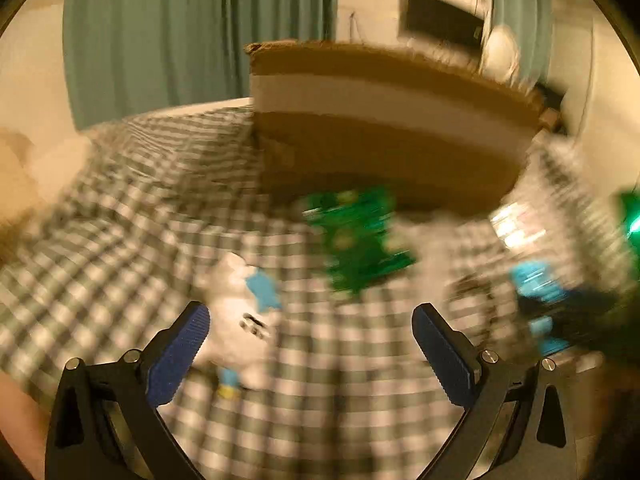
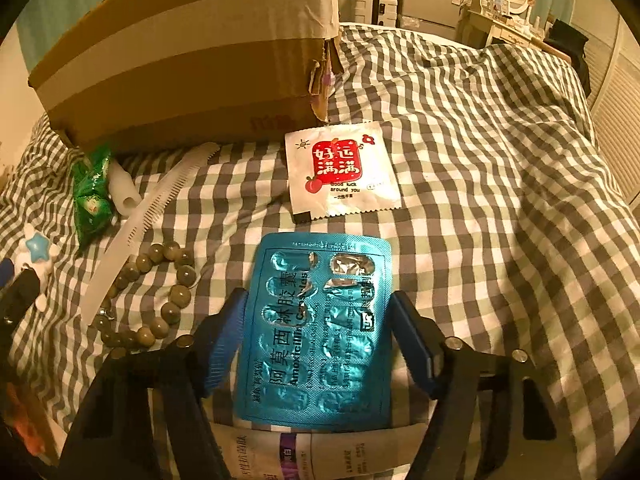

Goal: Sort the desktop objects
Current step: 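Grasp the white bear figurine with the left gripper while the right grasps the blue blister pack, then carry the figurine and blister pack over the cardboard box and release both inside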

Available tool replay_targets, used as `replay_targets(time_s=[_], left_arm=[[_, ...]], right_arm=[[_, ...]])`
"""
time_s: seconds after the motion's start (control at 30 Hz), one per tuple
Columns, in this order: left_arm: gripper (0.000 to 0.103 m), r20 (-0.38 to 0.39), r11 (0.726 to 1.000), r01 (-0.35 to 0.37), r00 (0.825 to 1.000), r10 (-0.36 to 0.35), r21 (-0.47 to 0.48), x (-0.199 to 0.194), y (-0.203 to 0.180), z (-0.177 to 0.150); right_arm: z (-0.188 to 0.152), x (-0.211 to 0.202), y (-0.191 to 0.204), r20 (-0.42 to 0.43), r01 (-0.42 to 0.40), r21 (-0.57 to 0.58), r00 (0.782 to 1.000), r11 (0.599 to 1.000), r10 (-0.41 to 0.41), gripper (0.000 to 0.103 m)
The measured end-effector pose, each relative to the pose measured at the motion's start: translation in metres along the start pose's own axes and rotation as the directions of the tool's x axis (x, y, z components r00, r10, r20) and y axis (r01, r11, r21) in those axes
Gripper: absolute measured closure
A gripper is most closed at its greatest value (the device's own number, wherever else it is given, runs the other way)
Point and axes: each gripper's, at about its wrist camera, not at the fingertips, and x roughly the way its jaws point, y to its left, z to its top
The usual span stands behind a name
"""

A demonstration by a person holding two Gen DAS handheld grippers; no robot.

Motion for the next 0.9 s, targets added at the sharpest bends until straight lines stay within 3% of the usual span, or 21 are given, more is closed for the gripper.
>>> replay_targets(time_s=[0.03, 0.13, 0.23, 0.3, 0.33, 0.37, 0.63, 0.9], left_arm=[[0.0, -0.04, 0.998, -0.066, 0.997, 0.066, 0.003, 0.008, 0.004, 0.0], [0.0, -0.121, 0.989, -0.11, 0.988, 0.098, -0.101, 0.023, 0.026, -0.005], [0.002, -0.137, 0.992, -0.122, 0.984, 0.117, -0.024, 0.031, 0.015, -0.006], [0.037, -0.158, 0.998, -0.05, 0.986, 0.044, -0.03, 0.035, 0.011, -0.008], [0.046, -0.16, 0.998, 0.002, 0.987, -0.013, -0.069, 0.035, 0.013, -0.008], [0.059, -0.154, 0.996, 0.013, 0.988, -0.026, -0.085, 0.033, 0.013, -0.009], [0.064, -0.095, 0.995, 0.008, 0.995, -0.017, -0.095, 0.016, 0.011, -0.008], [0.064, -0.011, 0.995, 0.073, 0.997, -0.074, -0.068, -0.026, -0.008, -0.005]], right_arm=[[0.0, 0.0, 0.0, 0.0, -0.001, 0.0, 1.0, 1.0, 0.001, 0.033], [0.0, 0.0, -0.001, -0.001, -0.002, 0.002, 1.0, 1.0, 0.002, 0.033], [0.0, 0.0, -0.003, -0.002, -0.001, -0.006, 1.0, 1.0, 0.001, 0.033], [0.002, 0.0, -0.004, -0.003, -0.005, -0.003, 1.0, 1.0, 0.005, 0.033], [0.003, -0.001, -0.003, -0.002, -0.004, -0.003, 1.0, 1.0, 0.004, 0.033], [0.004, -0.001, -0.002, 0.0, 0.002, -0.003, 1.0, 1.0, -0.002, 0.034], [0.004, -0.014, -0.001, 0.043, 0.002, 0.003, 0.999, 1.0, -0.003, 0.034], [-0.003, -0.044, 0.007, 0.098, -0.003, -0.023, 0.995, 1.0, 0.005, 0.034]])
